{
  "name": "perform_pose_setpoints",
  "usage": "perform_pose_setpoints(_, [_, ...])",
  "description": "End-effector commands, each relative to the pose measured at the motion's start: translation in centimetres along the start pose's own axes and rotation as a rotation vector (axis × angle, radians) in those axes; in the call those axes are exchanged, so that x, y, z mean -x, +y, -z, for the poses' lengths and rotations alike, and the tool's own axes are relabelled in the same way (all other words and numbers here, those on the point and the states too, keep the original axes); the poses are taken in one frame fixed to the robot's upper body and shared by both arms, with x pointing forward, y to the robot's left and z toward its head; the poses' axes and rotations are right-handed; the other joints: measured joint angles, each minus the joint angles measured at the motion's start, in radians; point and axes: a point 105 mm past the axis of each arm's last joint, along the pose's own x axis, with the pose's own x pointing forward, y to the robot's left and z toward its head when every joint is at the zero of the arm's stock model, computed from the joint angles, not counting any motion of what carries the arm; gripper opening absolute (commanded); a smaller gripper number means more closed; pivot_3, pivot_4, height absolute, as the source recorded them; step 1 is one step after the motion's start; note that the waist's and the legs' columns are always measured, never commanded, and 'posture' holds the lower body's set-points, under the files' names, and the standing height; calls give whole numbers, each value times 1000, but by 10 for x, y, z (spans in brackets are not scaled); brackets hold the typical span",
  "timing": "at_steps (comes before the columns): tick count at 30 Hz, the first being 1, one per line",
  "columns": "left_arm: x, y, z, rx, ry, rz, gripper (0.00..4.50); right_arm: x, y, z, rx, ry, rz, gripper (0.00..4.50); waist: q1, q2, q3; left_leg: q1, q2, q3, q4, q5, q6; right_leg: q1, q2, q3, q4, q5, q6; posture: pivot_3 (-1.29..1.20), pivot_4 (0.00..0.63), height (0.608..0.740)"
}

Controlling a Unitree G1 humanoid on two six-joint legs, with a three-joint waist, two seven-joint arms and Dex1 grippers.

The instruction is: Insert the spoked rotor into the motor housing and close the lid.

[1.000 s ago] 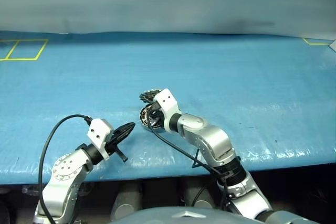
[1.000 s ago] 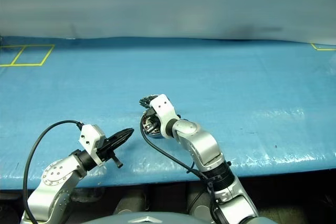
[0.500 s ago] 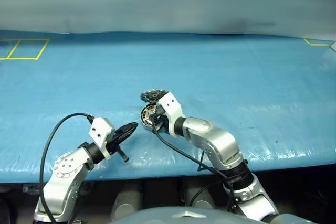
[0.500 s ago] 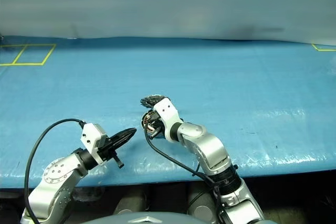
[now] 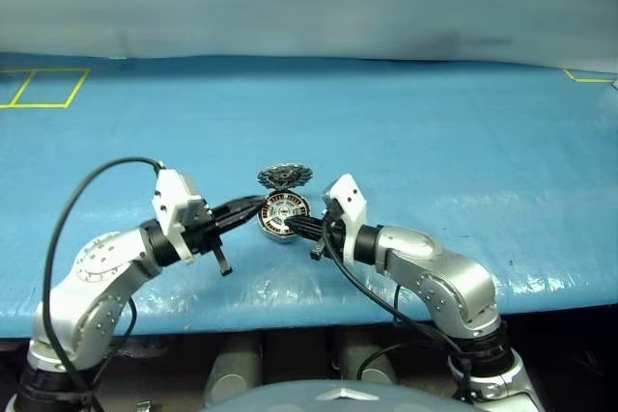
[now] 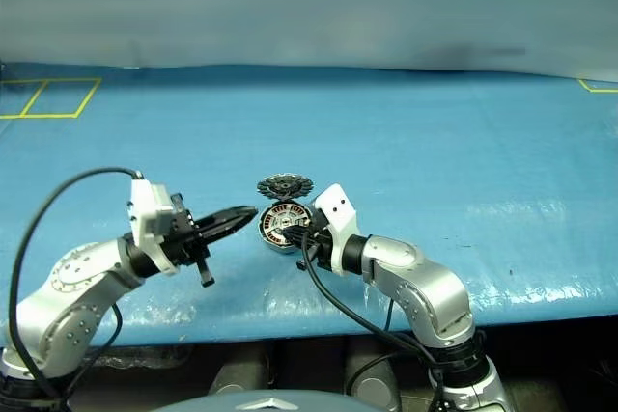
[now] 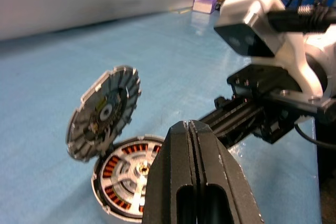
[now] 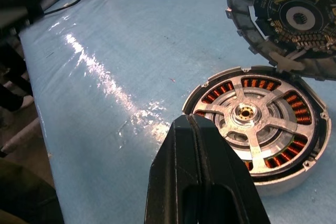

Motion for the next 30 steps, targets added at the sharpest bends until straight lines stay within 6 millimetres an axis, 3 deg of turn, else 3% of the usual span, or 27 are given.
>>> perform_pose_setpoints(1, [0,22,-35,-71,-71,-73,37,6,7,-9,28,-75,-30,0,1,0,0,0,0,0,0,0,0,0,0,0,0,0,0,0,150,740])
perform_pose_setpoints(4, [-5,45,-43,-107,-47,-137,37,9,-1,-5,49,-115,30,0,-1,-1,1,2,0,1,0,0,0,3,0,0,-1,0,0,0,150,740])
perform_pose_setpoints(6, [-11,61,-38,-137,33,-149,37,13,-10,2,74,-151,88,0,1,-2,1,2,0,0,0,0,0,3,1,0,-1,0,0,0,150,740])
perform_pose_setpoints(14, [-43,87,-13,-186,206,106,37,21,-19,23,78,-209,218,0,1,-4,3,2,0,0,0,0,0,3,1,0,-2,0,1,0,150,740])
perform_pose_setpoints(20, [-66,111,-3,-243,314,206,37,23,-20,24,54,-239,244,0,-1,-5,3,2,0,0,0,0,0,3,1,1,-2,1,1,0,150,740])
perform_pose_setpoints(30, [-89,104,20,-193,389,423,37,36,-18,44,12,-277,350,0,0,-6,4,1,-1,-1,-1,0,0,3,2,1,-1,-1,3,0,150,740])
